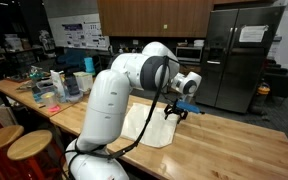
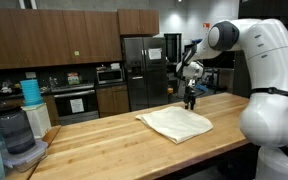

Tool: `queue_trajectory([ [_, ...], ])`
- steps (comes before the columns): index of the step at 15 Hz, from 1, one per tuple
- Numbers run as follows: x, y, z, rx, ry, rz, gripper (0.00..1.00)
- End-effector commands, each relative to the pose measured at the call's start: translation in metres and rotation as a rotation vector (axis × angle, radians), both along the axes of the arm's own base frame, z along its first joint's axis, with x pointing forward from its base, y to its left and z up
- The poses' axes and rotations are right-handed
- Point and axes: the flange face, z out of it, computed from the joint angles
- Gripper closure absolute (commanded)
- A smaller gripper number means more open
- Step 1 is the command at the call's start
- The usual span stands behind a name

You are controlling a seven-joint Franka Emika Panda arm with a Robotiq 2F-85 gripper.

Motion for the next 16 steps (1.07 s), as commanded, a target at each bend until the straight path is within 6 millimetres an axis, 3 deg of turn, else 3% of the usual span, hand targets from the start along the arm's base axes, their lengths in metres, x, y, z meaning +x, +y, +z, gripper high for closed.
queue_trajectory([
  [1,0.005,0.016,0.001,0.029,0.001,-0.015,0.06],
  [2,0.004,0.018,0.002,0.025,-0.001,-0.019,0.19],
  [4,0.004,0.02,0.0,0.003,-0.003,-0.029,0.01],
  [11,0.008,0.0,0.012,-0.073,-0.089,-0.093,0.0],
  [16,0.011,-0.012,-0.003,-0.111,-0.051,-0.124,0.0],
])
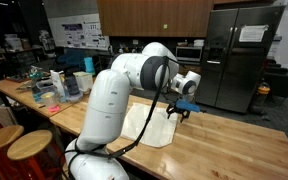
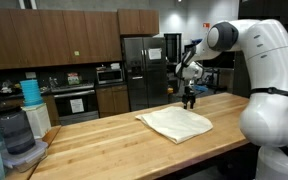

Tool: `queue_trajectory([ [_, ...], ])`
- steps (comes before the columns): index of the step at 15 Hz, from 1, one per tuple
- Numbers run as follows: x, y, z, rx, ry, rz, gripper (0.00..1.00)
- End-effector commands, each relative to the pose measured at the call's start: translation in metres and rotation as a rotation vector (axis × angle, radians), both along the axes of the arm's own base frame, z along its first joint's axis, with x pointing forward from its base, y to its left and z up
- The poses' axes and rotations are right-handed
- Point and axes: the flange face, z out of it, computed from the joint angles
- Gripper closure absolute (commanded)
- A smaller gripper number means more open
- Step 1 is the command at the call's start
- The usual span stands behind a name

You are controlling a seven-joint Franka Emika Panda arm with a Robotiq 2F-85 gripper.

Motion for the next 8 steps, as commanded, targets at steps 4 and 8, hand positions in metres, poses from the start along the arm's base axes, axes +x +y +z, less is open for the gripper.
queue_trajectory([
  [4,-0.0017,-0.01,-0.0111,-0.025,0.048,-0.049,0.0],
  [8,-0.0022,-0.009,-0.014,-0.01,0.06,-0.059,0.09],
])
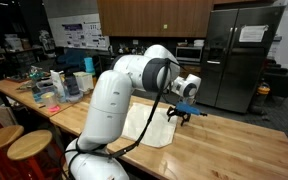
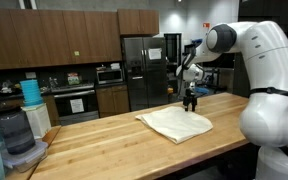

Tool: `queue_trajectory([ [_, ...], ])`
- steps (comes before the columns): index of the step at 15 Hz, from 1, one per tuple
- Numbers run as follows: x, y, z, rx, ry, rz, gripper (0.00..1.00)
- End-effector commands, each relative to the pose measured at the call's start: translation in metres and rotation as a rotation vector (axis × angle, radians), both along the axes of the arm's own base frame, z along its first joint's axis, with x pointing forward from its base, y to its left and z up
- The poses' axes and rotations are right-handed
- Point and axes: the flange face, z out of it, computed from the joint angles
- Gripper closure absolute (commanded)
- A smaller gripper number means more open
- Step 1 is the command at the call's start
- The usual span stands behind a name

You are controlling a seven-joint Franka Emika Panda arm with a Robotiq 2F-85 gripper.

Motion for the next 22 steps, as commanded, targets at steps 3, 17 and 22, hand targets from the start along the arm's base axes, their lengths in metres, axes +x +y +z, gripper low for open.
queue_trajectory([
  [3,0.002,-0.004,0.008,0.014,0.009,-0.024,0.38],
  [17,-0.002,0.001,0.016,0.106,0.046,-0.063,0.99],
  [22,-0.004,-0.013,0.028,0.171,0.025,-0.121,0.99],
])
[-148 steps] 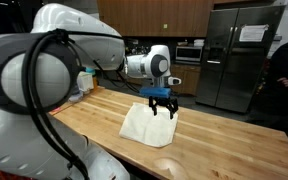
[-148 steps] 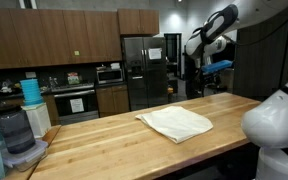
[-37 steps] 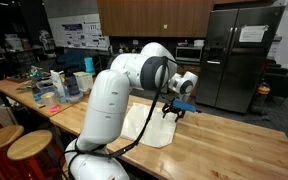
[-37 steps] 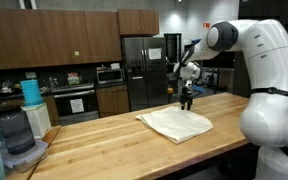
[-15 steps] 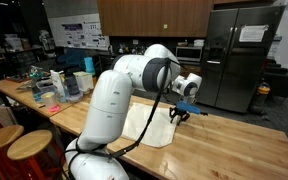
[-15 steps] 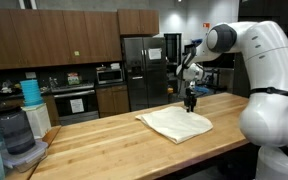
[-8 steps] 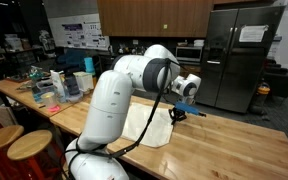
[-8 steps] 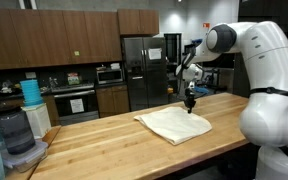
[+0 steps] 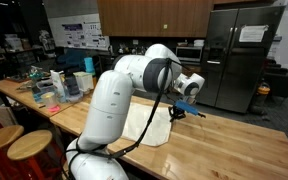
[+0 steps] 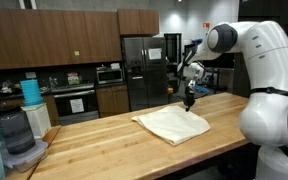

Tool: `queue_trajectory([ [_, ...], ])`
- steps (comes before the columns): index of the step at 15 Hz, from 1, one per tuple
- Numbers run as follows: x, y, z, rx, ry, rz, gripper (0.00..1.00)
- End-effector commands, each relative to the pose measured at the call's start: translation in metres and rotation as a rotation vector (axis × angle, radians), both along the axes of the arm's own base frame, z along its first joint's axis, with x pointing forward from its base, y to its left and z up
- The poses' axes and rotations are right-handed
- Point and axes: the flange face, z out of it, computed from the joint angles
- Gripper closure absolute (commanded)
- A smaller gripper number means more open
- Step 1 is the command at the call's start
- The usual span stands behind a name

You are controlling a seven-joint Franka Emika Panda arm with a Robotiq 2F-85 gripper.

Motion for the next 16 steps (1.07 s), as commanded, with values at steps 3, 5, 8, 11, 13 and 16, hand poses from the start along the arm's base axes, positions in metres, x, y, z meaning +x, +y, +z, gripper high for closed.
queue_trajectory([
  [3,-0.01,-0.033,0.04,0.092,-0.068,-0.085,0.99],
  [5,-0.014,-0.047,0.059,0.105,-0.104,-0.119,0.99],
  [8,-0.021,-0.069,0.091,0.1,-0.15,-0.164,0.99],
  [11,-0.027,-0.073,0.123,0.072,-0.188,-0.172,0.99],
  [13,-0.032,-0.063,0.144,0.057,-0.22,-0.162,0.99],
  [16,-0.035,-0.031,0.171,0.033,-0.261,-0.121,0.99],
])
